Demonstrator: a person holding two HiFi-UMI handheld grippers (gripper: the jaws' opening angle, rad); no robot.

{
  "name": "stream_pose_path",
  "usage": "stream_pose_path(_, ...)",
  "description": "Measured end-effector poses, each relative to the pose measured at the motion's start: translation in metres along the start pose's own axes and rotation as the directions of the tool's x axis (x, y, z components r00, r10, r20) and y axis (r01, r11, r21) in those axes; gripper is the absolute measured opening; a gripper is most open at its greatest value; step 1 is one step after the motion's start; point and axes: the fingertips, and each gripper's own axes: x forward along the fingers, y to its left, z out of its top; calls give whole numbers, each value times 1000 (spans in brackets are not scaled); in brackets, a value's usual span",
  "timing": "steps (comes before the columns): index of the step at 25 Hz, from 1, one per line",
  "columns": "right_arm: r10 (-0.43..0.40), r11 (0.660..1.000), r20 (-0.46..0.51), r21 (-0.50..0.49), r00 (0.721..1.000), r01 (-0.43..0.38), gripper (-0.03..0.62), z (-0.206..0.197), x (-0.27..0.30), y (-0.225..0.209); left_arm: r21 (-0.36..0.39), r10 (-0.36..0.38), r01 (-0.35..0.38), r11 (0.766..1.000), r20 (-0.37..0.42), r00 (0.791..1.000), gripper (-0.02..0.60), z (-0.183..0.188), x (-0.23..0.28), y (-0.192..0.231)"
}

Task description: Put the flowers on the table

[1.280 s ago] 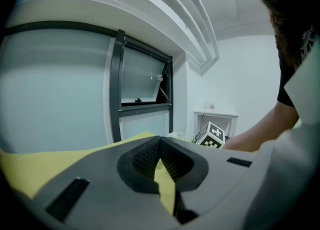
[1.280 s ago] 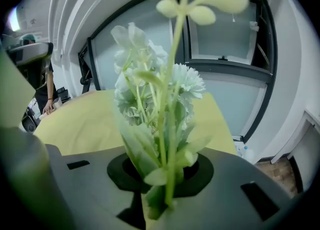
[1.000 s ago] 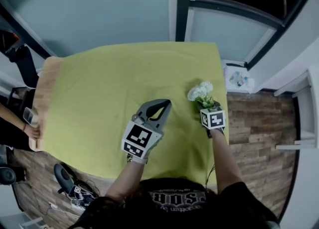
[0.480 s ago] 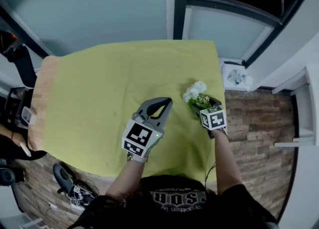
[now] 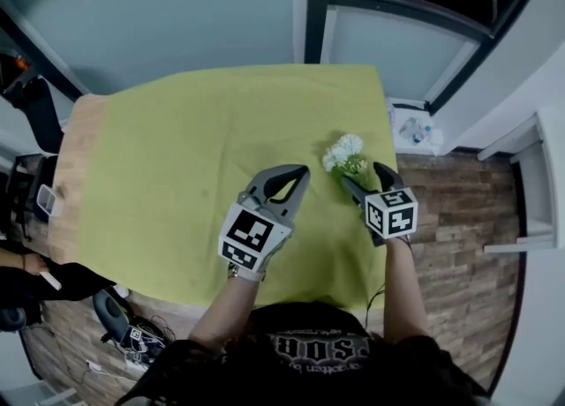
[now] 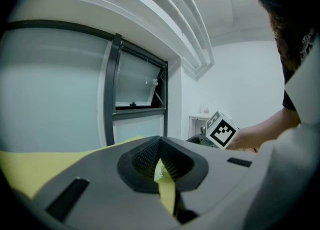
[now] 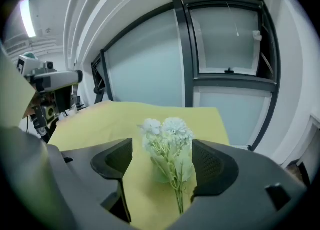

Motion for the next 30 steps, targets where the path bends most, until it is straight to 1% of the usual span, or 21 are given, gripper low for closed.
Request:
stream_pose_path(4,-21,999,82,-23,996,23,368,24,-33,17,5,-9,8,1000,13,1000,-3,2,-12,-3)
stream_pose_path(7,-52,998,141,-12,989,55,367,39,-59,27,10,-22,21,1000,22,1000,-3,5,-20,-7)
stream_pose_path(11,-93,996,189,9,978,92,365,46,-90,40,29,-57,56,998,34,998,-3,11,-34,-20)
stream_pose_path(13,-108,994,228,16,968,108,362,47,-107,48,43,-76,74,996,44,996,-3,14,-44,-28)
stream_pose_path(15,-131,991,264,29,955,128,340,47,-124,55,50,-93,90,995,50,994,-3,16,-53,-36)
stream_pose_path(18,-163,987,301,45,940,156,284,46,-150,66,57,-112,109,992,52,992,-3,15,-64,-48)
stream_pose_path(20,-168,986,323,49,931,161,242,44,-165,75,57,-123,120,991,51,991,-3,14,-70,-55)
stream_pose_path(25,-176,983,346,5,921,186,192,38,-189,97,65,-132,128,990,57,990,-3,12,-86,-71)
stream_pose_path(30,-185,979,367,-11,912,203,141,33,-208,107,65,-116,112,992,65,991,-3,11,-101,-84)
